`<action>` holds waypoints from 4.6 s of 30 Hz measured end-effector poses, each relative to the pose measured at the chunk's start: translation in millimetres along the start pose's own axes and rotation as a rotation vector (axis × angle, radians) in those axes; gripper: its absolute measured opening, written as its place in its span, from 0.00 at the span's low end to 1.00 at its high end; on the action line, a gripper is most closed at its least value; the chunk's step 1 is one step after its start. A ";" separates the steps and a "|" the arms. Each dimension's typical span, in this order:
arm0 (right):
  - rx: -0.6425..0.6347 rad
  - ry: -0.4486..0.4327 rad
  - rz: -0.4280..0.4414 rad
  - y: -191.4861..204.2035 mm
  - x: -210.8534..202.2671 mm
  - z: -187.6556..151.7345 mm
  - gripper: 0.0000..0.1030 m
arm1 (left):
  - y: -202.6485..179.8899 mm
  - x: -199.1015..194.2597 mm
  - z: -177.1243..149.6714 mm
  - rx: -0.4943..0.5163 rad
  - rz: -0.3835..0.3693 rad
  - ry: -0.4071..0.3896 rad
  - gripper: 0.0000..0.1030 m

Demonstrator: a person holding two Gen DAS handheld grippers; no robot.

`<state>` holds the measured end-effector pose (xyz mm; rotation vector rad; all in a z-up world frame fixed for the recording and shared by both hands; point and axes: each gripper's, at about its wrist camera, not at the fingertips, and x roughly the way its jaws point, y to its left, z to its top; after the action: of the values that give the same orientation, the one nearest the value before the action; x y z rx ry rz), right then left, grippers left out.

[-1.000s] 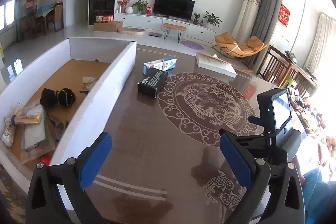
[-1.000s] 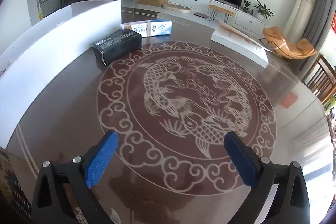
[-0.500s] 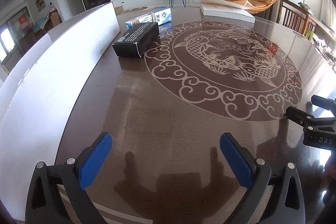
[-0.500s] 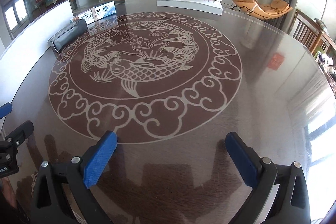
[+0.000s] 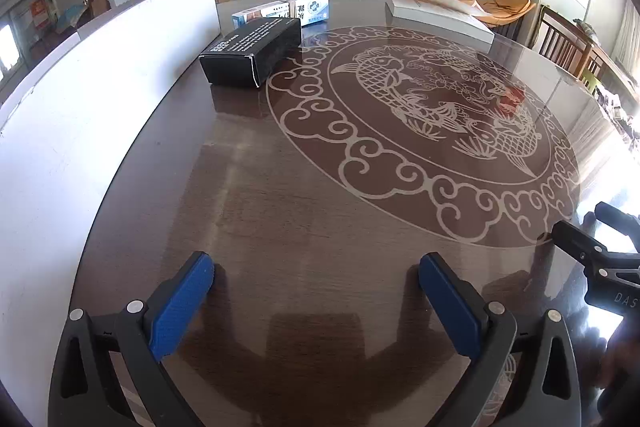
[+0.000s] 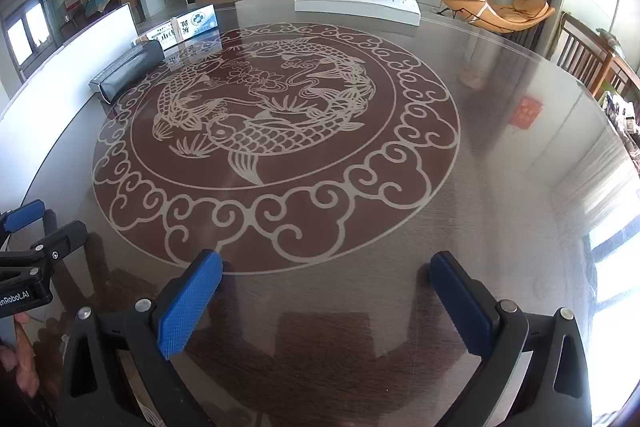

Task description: Organize objects

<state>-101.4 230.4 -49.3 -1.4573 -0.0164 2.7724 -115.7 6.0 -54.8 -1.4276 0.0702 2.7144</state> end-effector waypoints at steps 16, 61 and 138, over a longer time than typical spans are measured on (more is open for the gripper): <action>0.008 -0.004 -0.004 0.8 0.2 -0.4 1.00 | -4.2 4.6 9.2 0.053 -0.028 0.014 1.00; 0.009 -0.005 -0.002 3.4 0.0 -1.2 1.00 | 51.5 13.4 20.0 -0.025 0.016 0.001 1.00; -0.052 0.324 0.859 12.1 58.6 87.8 0.26 | 55.4 13.4 16.9 -0.033 0.015 -0.006 1.00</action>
<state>-207.0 218.7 -48.0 -2.3497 0.7020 3.0419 -142.0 -47.4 -55.9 -1.4329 0.0369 2.7445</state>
